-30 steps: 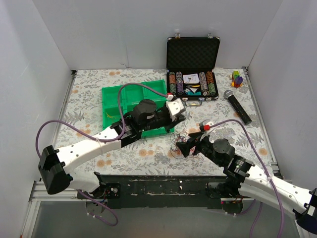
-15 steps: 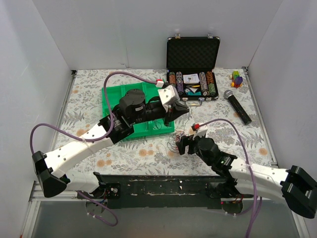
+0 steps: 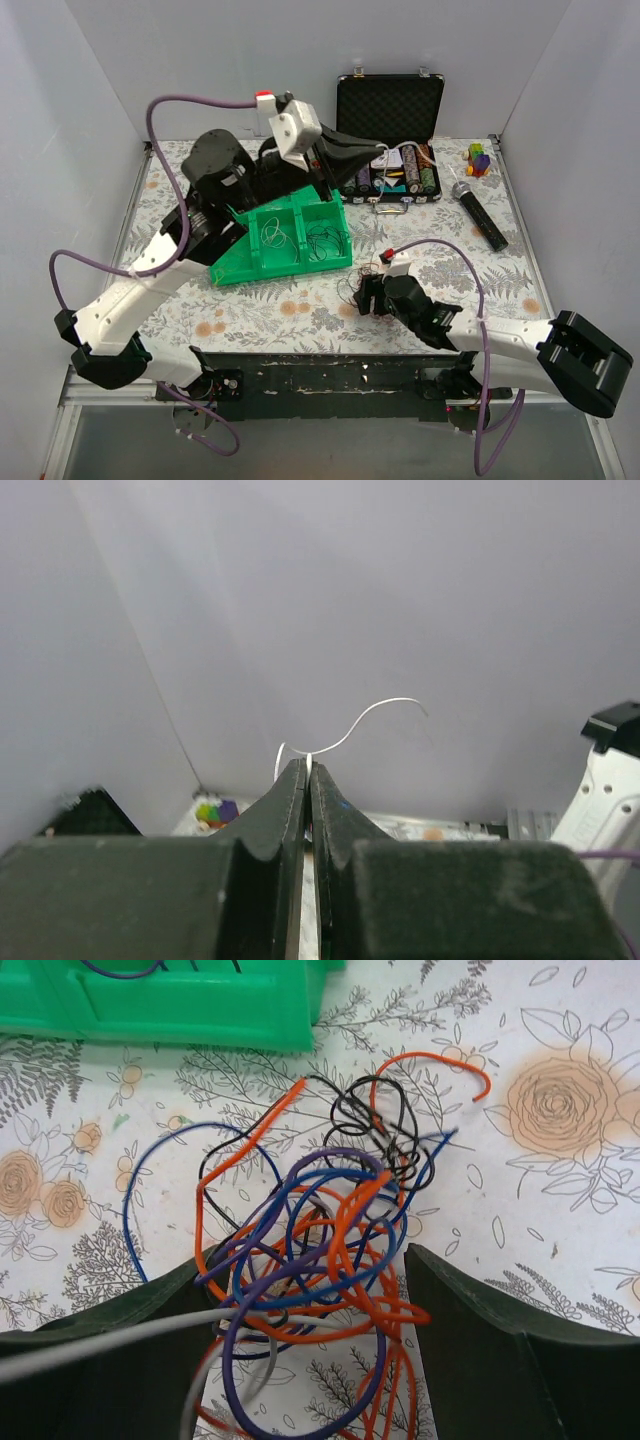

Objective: Untangle the cables
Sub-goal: Untie the cable, then place the cable in the bin.

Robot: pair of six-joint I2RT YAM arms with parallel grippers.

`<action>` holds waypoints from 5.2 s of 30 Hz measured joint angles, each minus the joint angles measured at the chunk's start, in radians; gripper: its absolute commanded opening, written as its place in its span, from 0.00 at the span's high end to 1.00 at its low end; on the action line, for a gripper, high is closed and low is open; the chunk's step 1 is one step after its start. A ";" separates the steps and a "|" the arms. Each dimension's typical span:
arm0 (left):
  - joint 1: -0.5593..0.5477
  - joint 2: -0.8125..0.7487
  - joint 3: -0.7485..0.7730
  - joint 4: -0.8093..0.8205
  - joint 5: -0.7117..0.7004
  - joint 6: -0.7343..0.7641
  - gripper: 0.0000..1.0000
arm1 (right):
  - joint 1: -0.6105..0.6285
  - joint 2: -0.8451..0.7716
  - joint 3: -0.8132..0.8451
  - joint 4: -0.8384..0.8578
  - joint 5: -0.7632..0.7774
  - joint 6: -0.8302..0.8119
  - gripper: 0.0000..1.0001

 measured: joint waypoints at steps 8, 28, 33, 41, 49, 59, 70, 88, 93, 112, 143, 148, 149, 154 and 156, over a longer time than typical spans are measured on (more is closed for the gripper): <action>0.000 0.023 0.193 0.071 -0.083 0.142 1.00 | -0.001 -0.026 -0.013 -0.069 -0.008 0.060 0.21; 0.000 0.052 0.188 0.453 -0.219 0.575 0.95 | -0.001 -0.093 -0.031 -0.139 -0.030 0.127 0.16; 0.000 0.017 0.106 0.410 -0.173 0.518 0.94 | -0.001 -0.306 -0.031 -0.208 -0.025 0.075 0.14; 0.000 -0.023 -0.101 0.367 -0.139 0.454 0.95 | -0.001 -0.705 -0.031 -0.252 -0.046 -0.043 0.13; -0.021 0.016 -0.061 0.353 -0.115 0.403 0.96 | -0.001 -0.576 -0.029 -0.229 -0.113 -0.129 0.18; -0.062 0.043 0.045 0.338 -0.089 0.377 0.97 | -0.001 -0.218 0.039 -0.048 -0.015 -0.148 0.43; -0.066 0.065 0.098 0.304 -0.087 0.340 0.98 | -0.001 -0.051 0.101 0.081 0.023 -0.149 0.44; -0.066 0.210 0.455 0.532 -0.193 0.527 1.00 | 0.003 -0.115 -0.045 0.004 0.051 -0.015 0.48; -0.066 0.225 0.529 0.620 -0.172 0.668 1.00 | 0.004 -0.147 -0.105 -0.046 0.054 0.041 0.43; -0.066 0.356 0.738 0.801 -0.072 1.183 1.00 | 0.004 -0.157 -0.127 -0.098 0.088 0.134 0.48; 0.037 -0.055 -0.122 0.725 -0.389 1.149 1.00 | 0.004 -0.372 -0.142 -0.256 0.099 0.131 0.46; 0.096 -0.036 -0.148 0.737 -0.394 1.107 1.00 | 0.004 -0.382 -0.142 -0.269 0.104 0.131 0.46; 0.109 -0.036 -0.154 0.741 -0.394 1.098 1.00 | 0.004 -0.385 -0.142 -0.275 0.106 0.130 0.46; 0.162 -0.010 -0.137 0.788 -0.393 1.025 1.00 | 0.004 -0.388 -0.142 -0.292 0.114 0.128 0.46; 0.172 0.007 -0.117 0.822 -0.384 0.988 1.00 | 0.004 -0.388 -0.142 -0.294 0.114 0.128 0.46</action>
